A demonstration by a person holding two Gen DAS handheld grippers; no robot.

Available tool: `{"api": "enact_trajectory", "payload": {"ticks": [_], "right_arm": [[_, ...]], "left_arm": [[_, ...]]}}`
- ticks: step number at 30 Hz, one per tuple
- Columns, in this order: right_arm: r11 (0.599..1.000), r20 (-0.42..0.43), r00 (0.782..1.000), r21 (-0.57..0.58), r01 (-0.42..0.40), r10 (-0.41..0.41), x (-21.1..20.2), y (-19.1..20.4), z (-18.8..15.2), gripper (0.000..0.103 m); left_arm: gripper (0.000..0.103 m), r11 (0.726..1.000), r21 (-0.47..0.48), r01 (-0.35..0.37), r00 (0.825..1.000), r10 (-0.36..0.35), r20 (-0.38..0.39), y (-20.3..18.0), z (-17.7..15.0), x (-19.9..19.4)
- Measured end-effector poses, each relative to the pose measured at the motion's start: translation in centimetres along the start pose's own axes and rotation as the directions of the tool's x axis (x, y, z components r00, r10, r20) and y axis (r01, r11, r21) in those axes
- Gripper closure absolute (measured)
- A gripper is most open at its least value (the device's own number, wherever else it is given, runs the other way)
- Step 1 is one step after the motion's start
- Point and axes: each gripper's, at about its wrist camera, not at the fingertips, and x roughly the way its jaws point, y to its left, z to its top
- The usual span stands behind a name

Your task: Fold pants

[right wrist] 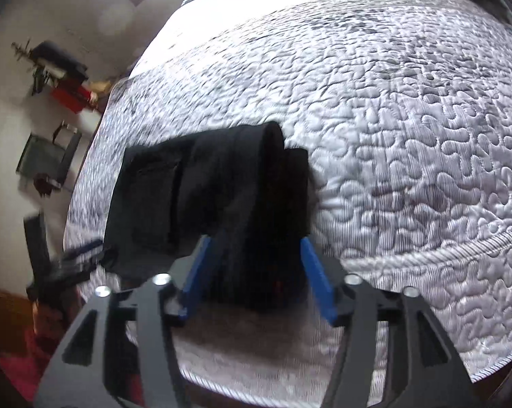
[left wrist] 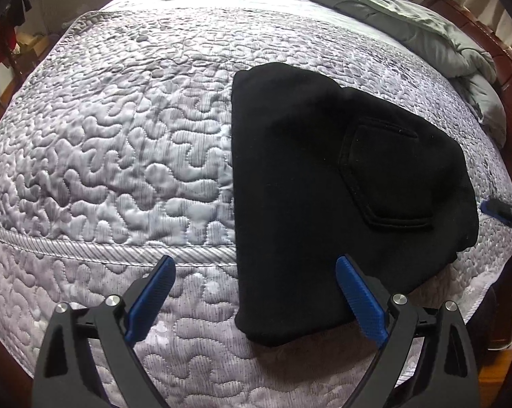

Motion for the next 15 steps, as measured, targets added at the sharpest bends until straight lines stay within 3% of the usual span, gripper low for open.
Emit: {"api": "enact_trajectory", "payload": {"ticks": [3,5,8,11,14,15], "right_arm": [[0.999,-0.034,0.999,-0.035,-0.004,0.003,0.9,0.7,-1.2,0.028],[0.999,-0.054,0.998,-0.035,-0.011,0.009,2.2,0.8,-1.6,0.028],[0.999,-0.079,0.996,-0.020,-0.048,0.047,3.7,0.6,-1.7,0.053],[0.996,-0.070,0.994,-0.031,-0.083,0.080,3.2,0.4,-1.6,0.094],[0.992,-0.058,0.991,-0.039,-0.123,0.121,1.8,0.1,-1.5,0.097],[0.993,-0.064,0.993,-0.069,-0.099,0.095,1.6,0.4,-1.7,0.097]], "left_arm": [[0.004,1.000,0.002,-0.002,1.000,0.002,-0.008,-0.4,0.0,0.4],[0.004,1.000,-0.003,0.012,1.000,-0.012,-0.015,-0.7,-0.1,0.6],[0.004,1.000,-0.001,0.022,0.999,-0.022,-0.029,-1.1,-0.3,1.1],[0.003,1.000,-0.010,0.019,0.999,-0.019,-0.040,-1.0,-0.4,1.7],[0.003,0.999,-0.030,0.034,0.998,-0.036,-0.049,-0.8,-0.5,2.1],[0.003,0.999,-0.034,0.036,0.998,-0.038,-0.050,-0.8,-0.5,2.3]]}}
